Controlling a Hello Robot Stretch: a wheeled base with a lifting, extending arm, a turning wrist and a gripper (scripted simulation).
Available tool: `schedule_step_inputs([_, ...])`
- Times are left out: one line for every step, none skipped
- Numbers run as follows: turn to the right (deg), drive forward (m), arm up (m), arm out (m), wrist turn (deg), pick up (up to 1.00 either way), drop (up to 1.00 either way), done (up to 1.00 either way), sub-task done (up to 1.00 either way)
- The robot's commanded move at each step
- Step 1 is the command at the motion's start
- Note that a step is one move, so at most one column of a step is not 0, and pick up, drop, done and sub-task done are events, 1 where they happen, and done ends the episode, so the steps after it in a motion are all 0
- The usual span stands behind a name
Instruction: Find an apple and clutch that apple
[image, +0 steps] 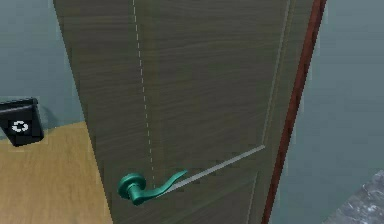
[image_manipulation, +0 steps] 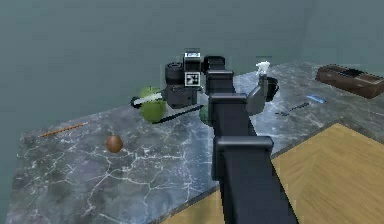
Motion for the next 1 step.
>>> schedule_step_inputs([0.0, 0.0, 0.0, 0.0, 0.0, 0.0, 0.0, 1.0, 0.0])
